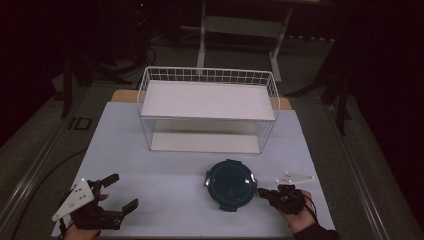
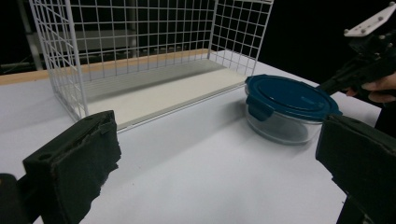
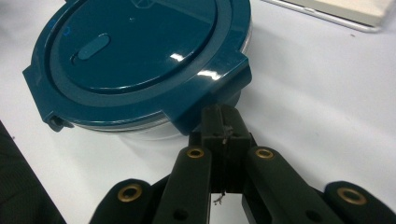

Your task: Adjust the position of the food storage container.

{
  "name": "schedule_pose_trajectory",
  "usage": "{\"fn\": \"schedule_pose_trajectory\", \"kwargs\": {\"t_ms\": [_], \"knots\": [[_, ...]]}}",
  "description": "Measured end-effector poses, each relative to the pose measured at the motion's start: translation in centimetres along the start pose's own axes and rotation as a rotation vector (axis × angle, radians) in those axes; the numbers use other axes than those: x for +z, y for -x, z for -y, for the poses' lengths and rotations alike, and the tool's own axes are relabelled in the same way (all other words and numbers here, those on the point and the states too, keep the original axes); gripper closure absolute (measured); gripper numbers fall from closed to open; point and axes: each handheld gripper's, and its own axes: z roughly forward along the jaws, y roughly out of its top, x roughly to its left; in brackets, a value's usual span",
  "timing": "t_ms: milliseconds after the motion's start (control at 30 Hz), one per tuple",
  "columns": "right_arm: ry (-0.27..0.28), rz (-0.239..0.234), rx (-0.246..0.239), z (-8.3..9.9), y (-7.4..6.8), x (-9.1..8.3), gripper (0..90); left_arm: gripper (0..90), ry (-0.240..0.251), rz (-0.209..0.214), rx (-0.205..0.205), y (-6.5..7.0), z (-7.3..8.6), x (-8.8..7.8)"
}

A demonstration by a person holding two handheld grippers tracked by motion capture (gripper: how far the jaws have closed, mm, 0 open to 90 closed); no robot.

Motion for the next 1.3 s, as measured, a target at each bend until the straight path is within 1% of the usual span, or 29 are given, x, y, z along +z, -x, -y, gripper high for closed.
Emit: {"fn": "schedule_pose_trajectory", "kwargs": {"t_ms": [100,200,267,333,367,467,533,600,700,800,867,1033,1067,1100,1133,1167,1233,1267,1300], "knots": [[-0.001,-0.006,-0.009,-0.6,-0.3,0.7,90.0,0.0,-0.003,0.001,0.001,-0.1,0.0,0.1],[-0.002,-0.026,-0.024,-1.1,-0.8,1.4,90.0,0.0,-0.004,0.004,0.001,0.0,0.0,0.2],[-0.002,-0.022,-0.035,-1.3,-0.9,1.6,90.0,0.0,-0.005,0.006,0.001,0.0,0.0,0.2],[0.005,-0.034,-0.019,-1.3,-0.6,1.6,90.0,0.0,-0.004,0.005,-0.004,-0.1,0.1,0.2],[0.008,-0.024,-0.016,-1.2,-0.5,1.5,90.0,0.0,-0.003,0.006,-0.005,-0.1,0.1,0.2],[0.017,-0.025,-0.007,-1.2,-0.3,1.4,90.0,0.0,-0.003,0.006,-0.007,-0.2,0.1,0.2],[0.021,-0.043,-0.007,-1.4,-0.4,1.4,90.0,0.0,-0.006,0.006,-0.005,-0.1,0.1,0.2],[0.019,-0.035,-0.017,-1.5,-0.6,1.7,90.0,0.0,-0.010,0.006,-0.001,0.0,0.1,0.3],[0.024,-0.041,-0.003,-1.7,-0.4,1.8,90.0,0.0,-0.010,0.006,-0.002,0.0,0.1,0.3],[0.023,-0.030,-0.011,-2.0,-0.6,2.0,90.0,0.0,-0.013,0.009,0.000,0.0,0.1,0.4],[0.024,-0.036,-0.007,-2.3,-0.7,2.3,90.0,0.0,-0.014,0.011,0.000,0.0,0.1,0.5],[0.020,-0.048,-0.015,-3.0,-1.1,3.1,90.0,0.0,-0.019,0.013,0.001,0.0,0.1,0.5],[0.015,-0.063,-0.031,-3.6,-1.7,3.9,90.0,0.0,-0.020,0.014,0.001,0.0,0.1,0.5],[0.015,-0.063,-0.031,-3.6,-1.7,3.9,90.0,0.0,-0.020,0.014,0.001,0.0,0.1,0.5],[0.011,-0.071,-0.046,-4.1,-2.2,4.5,90.0,0.0,-0.021,0.015,0.003,0.0,0.1,0.5],[0.011,-0.071,-0.046,-4.1,-2.2,4.5,90.0,0.0,-0.021,0.015,0.003,0.1,0.1,0.5],[0.009,-0.077,-0.052,-4.4,-2.6,5.0,90.0,0.0,-0.021,0.017,0.002,0.1,0.1,0.5],[0.008,-0.081,-0.067,-4.7,-2.9,5.4,90.0,0.0,-0.021,0.019,0.004,0.1,0.2,0.6],[0.008,-0.081,-0.067,-4.7,-2.9,5.4,90.0,0.0,-0.021,0.019,0.004,0.1,0.2,0.6]]}}
